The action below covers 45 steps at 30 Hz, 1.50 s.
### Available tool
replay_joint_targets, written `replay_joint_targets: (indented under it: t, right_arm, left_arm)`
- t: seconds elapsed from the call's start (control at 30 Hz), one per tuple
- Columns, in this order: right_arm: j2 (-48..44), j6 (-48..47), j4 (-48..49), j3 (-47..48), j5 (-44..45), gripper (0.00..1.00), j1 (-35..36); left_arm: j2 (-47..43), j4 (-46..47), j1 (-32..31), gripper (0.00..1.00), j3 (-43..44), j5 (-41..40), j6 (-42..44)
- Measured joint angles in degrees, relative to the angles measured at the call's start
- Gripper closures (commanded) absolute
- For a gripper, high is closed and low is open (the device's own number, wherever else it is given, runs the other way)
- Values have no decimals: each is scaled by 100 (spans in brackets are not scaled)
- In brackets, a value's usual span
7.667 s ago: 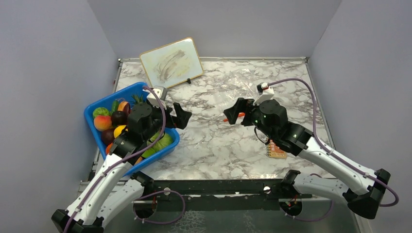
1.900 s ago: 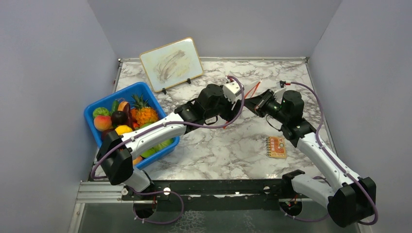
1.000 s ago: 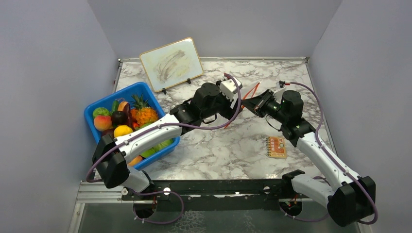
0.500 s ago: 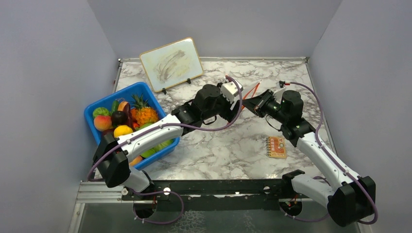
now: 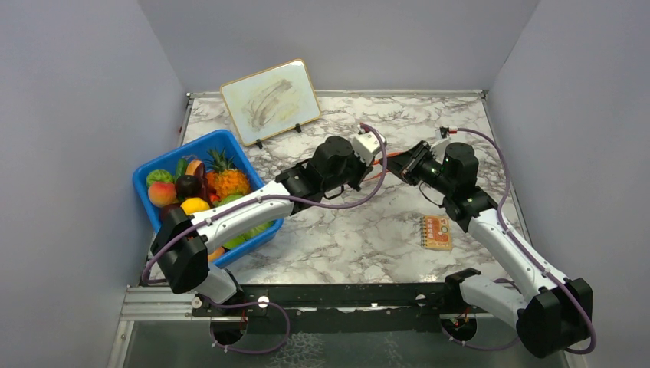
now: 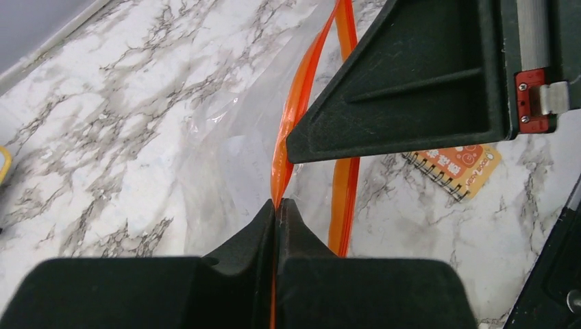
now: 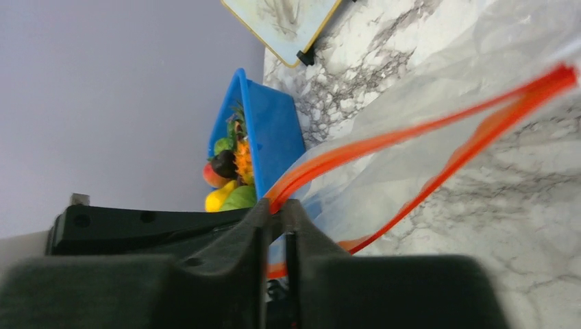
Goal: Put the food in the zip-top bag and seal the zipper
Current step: Open the zipper of the food storage bag.
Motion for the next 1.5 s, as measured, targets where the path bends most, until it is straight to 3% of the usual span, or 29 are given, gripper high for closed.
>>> replay_joint_targets:
  t: [0.1, 0.23, 0.6, 0.9, 1.07, 1.33, 1.5]
  right_arm:
    - [2, -109, -81, 2, 0, 60, 0]
    - [2, -181, -496, 66, 44, 50, 0]
    - [-15, -46, -1493, 446, 302, 48, 0]
    - [291, 188, -1445, 448, 306, 49, 0]
    - [695, 306, -1252, 448, 210, 56, 0]
    - [1005, 68, -1110, 450, 101, 97, 7]
    - [874, -481, -1255, 466, 282, 99, 20]
  left_arm:
    - [15, -17, -2, 100, 2, -164, -17]
    - [17, -155, 11, 100, 0, -472, -105]
    - [-4, -205, 11, 100, -166, -833, -431]
    - [-131, -42, 11, 100, -321, -844, -621]
    - [-280, 120, 11, 100, -490, -826, -750]
    - [-343, 210, 11, 100, -540, -846, -1093]
    - [-518, 90, 59, 100, -540, -1113, -1338]
